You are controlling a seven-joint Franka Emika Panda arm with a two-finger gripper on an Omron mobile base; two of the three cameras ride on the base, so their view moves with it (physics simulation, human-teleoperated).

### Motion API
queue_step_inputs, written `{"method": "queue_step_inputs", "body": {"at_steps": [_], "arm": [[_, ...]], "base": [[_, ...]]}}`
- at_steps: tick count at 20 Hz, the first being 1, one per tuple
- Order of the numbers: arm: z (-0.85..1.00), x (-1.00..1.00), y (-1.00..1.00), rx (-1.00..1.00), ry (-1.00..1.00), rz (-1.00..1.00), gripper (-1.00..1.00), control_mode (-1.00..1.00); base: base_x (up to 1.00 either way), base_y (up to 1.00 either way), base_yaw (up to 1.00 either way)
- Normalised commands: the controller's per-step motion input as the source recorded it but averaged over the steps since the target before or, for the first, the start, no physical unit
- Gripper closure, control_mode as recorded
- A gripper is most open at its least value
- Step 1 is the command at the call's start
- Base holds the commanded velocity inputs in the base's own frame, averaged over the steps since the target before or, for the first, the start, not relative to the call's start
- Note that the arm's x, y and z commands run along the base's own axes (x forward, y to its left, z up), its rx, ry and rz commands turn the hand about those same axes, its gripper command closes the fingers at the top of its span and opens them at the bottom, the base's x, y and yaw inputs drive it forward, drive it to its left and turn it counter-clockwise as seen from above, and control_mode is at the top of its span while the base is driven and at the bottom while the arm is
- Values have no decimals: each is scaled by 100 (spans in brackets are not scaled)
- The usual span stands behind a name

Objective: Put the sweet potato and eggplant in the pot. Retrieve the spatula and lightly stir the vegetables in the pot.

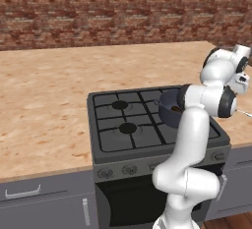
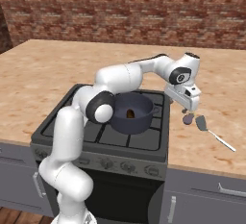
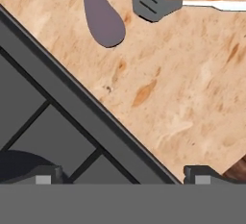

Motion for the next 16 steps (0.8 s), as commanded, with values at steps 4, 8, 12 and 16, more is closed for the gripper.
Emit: {"method": "queue_step_inputs", "body": {"at_steps": [4, 8, 12, 16], "arm": [[-4, 2, 0, 0, -1, 0, -100, -100], [-1, 15, -1, 0, 0, 0, -100, -100], [-16, 24, -10, 0, 0, 0, -100, -100], [-28, 33, -14, 0, 0, 1, -100, -100]], "base": [[0, 0, 0], [0, 0, 0], [0, 0, 0], [0, 0, 0]]}}
